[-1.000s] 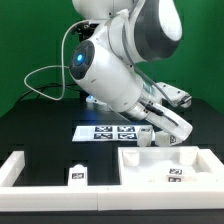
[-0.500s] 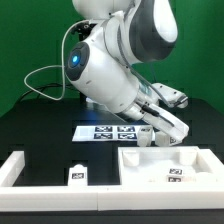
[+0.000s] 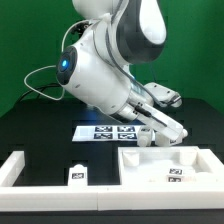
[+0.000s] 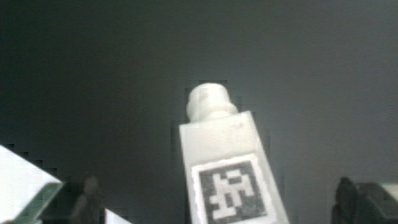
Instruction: Assemble one leg
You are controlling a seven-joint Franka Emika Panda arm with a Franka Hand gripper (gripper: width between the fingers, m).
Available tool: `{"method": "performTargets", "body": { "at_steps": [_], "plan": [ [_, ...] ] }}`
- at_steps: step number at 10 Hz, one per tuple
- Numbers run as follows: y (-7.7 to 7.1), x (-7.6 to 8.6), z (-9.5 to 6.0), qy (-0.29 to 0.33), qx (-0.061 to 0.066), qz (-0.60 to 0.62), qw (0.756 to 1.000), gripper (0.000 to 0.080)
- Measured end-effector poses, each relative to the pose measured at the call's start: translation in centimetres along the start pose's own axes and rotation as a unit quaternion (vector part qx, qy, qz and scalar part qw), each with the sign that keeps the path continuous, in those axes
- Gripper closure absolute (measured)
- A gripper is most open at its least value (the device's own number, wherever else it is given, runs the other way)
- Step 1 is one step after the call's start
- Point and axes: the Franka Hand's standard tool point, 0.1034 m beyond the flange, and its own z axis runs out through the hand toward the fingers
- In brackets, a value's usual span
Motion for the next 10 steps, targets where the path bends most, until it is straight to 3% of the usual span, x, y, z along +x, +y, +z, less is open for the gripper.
{"method": "performTargets", "body": {
  "at_steps": [3, 4, 10],
  "plan": [
    [0.1, 0.1, 0.1, -0.001, 0.000, 0.001, 1.000, 0.0150],
    [0.3, 0.2, 0.4, -0.005, 0.008, 0.010, 1.000, 0.0150],
    [1.2, 0.6, 2.0, -0.004, 0.003, 0.021, 1.000, 0.0150]
  ]
}}
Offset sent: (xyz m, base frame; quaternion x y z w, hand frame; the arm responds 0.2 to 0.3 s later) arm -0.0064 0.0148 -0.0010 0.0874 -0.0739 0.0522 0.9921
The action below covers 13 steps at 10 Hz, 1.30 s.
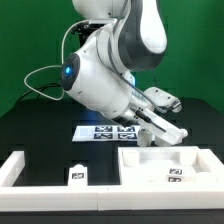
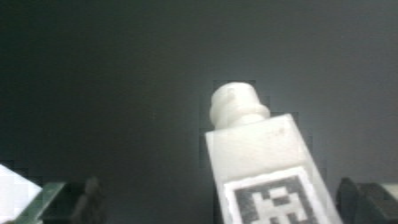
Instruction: Assemble one leg
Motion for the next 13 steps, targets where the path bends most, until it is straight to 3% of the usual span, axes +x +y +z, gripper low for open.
{"method": "performTargets", "body": {
  "at_steps": [2, 5, 6, 7, 9, 11, 12, 13],
  "plan": [
    [0.0, 0.0, 0.0, 0.000, 0.000, 0.000, 1.000, 0.0150],
    [0.0, 0.0, 0.0, -0.001, 0.000, 0.001, 1.000, 0.0525],
    [0.0, 0.0, -0.1, 0.000, -0.001, 0.003, 1.000, 0.0525],
    [-1.0, -1.0, -1.0, 0.011, -0.001, 0.013, 1.000, 0.0522],
    [-2.4, -3.9, -4.4, 0.051, 0.000, -0.013, 0.999, 0.0522],
    [-3.4, -3.5, -7.2, 0.111, 0.000, -0.045, 0.993, 0.0522],
    [-3.5, -3.4, -7.1, 0.141, -0.006, -0.053, 0.989, 0.0522],
    [-3.9, -3.5, -6.9, 0.167, 0.001, -0.054, 0.984, 0.0522]
  ]
}}
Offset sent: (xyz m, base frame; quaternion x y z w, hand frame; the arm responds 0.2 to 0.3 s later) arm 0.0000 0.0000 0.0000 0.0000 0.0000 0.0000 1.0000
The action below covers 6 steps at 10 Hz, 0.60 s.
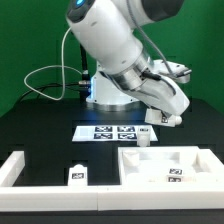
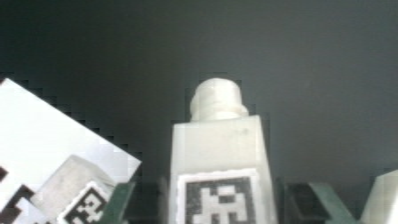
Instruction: Assemble one leg
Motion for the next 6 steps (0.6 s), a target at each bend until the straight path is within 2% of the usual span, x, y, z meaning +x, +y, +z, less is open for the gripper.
{"method": "performTargets", "body": {
  "at_steps": [1, 2, 3, 4, 5, 6],
  "plan": [
    [-0.4, -0.1, 0.0, 0.031, 0.006, -0.005, 0.999, 0.0521],
    [-0.7, -0.4, -0.3, 0.048, 0.004, -0.014, 0.999, 0.0521],
    [-1.4, -0.4, -2.2, 0.085, -0.012, -0.040, 0.995, 0.0521],
    [-3.3, -0.6, -5.2, 0.123, -0.011, -0.075, 0.989, 0.0521],
    [-5.7, -0.4, -8.0, 0.162, -0.002, -0.107, 0.981, 0.0521],
    [-7.2, -0.3, -8.8, 0.210, -0.005, -0.140, 0.968, 0.0521]
  ]
}}
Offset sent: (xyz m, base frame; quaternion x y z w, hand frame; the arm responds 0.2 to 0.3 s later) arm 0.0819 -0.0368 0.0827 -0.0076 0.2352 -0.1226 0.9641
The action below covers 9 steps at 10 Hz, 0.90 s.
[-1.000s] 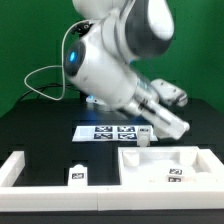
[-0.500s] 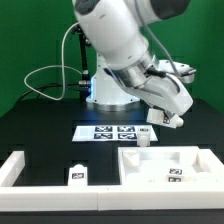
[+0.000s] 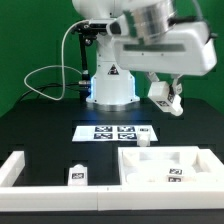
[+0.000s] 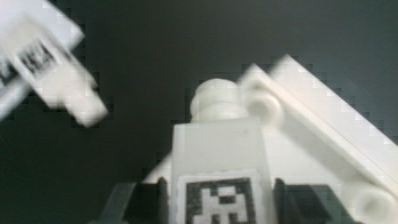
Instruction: Assemble one leg
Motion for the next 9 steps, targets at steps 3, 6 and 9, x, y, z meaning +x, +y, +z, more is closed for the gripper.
{"method": "performTargets", "body": {
  "at_steps": [3, 6, 9],
  "plan": [
    [-1.5, -1.3, 0.8, 0.073, 0.024, -0.006, 0.997, 0.0521],
    [-2.5, 1.9, -0.4, 0.135, 0.000, -0.096, 0.986, 0.0521],
    [-7.2, 4.0, -1.3, 0.209, 0.032, -0.175, 0.962, 0.0520]
  ]
}}
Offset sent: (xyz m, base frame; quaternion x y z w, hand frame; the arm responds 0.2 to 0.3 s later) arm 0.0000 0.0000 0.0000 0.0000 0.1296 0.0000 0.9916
